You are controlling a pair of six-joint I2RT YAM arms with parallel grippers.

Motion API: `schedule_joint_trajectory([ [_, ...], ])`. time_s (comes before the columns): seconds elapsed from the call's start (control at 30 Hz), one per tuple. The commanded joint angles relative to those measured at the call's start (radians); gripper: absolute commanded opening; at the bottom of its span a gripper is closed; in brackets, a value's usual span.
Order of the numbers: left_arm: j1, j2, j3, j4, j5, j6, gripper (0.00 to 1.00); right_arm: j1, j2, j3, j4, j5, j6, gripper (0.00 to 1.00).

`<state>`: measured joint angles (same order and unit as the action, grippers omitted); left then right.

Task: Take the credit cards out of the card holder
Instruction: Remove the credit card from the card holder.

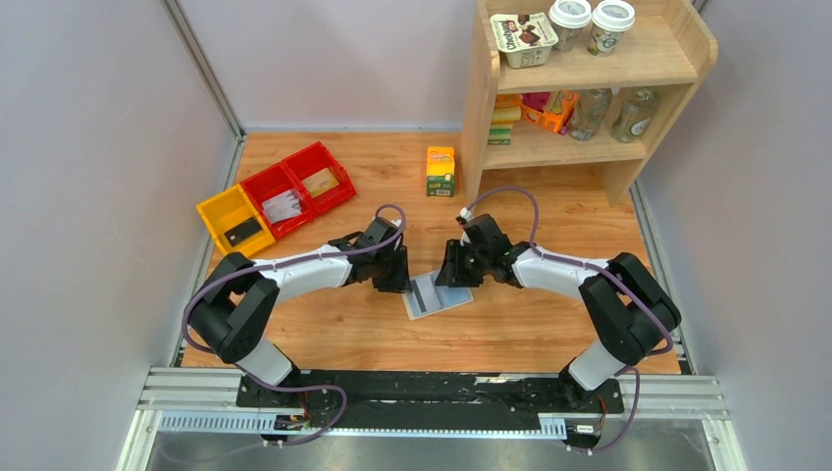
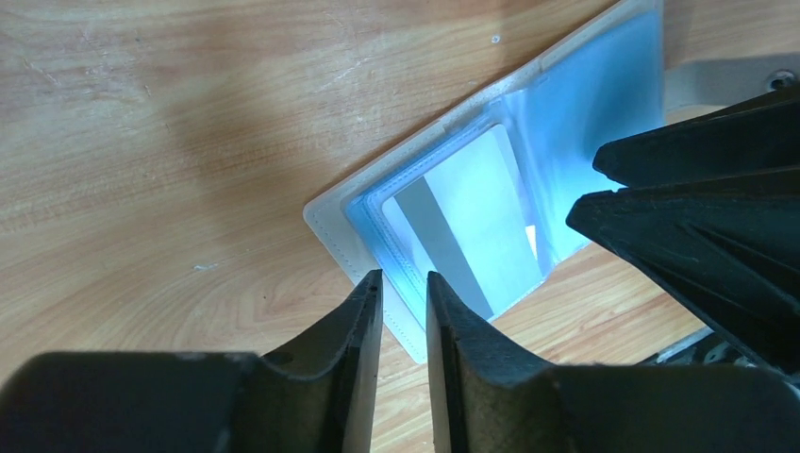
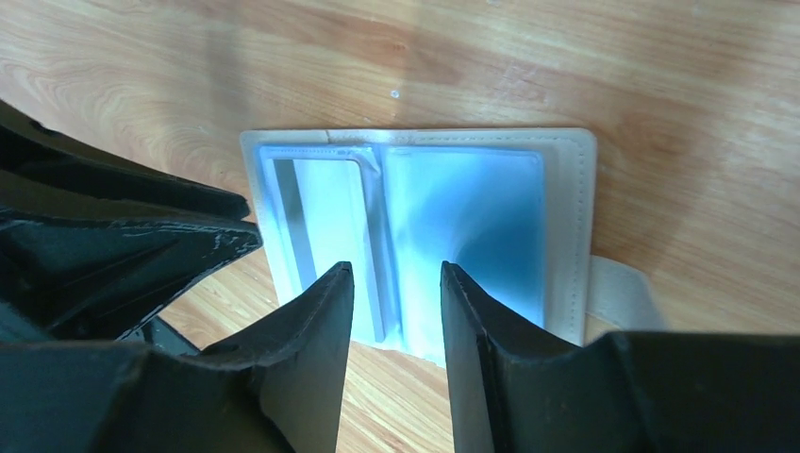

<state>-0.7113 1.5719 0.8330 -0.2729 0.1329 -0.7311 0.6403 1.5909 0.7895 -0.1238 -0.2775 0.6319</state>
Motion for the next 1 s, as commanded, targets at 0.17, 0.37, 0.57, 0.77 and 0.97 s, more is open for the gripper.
schedule_joint_trajectory([
  [0.17,-0.014,-0.024,0.028,0.004,-0.003,-0.079,0.38,0.001,0.007,0.001,-0.03,0.072,-0.037,0.4],
  [0.37,-0.019,0.013,0.029,0.038,0.033,-0.093,0.38,-0.001,0.012,-0.009,-0.025,0.069,-0.029,0.39],
  [0.57,-0.024,0.016,0.041,0.037,0.027,-0.091,0.36,-0.004,0.026,-0.013,-0.02,0.061,-0.021,0.38],
  [0.77,-0.027,0.022,0.049,0.037,0.028,-0.091,0.31,-0.007,0.03,-0.016,-0.016,0.054,-0.018,0.37],
  [0.97,-0.027,0.054,0.066,0.02,0.03,-0.091,0.3,-0.008,0.032,-0.018,-0.014,0.047,-0.015,0.37],
])
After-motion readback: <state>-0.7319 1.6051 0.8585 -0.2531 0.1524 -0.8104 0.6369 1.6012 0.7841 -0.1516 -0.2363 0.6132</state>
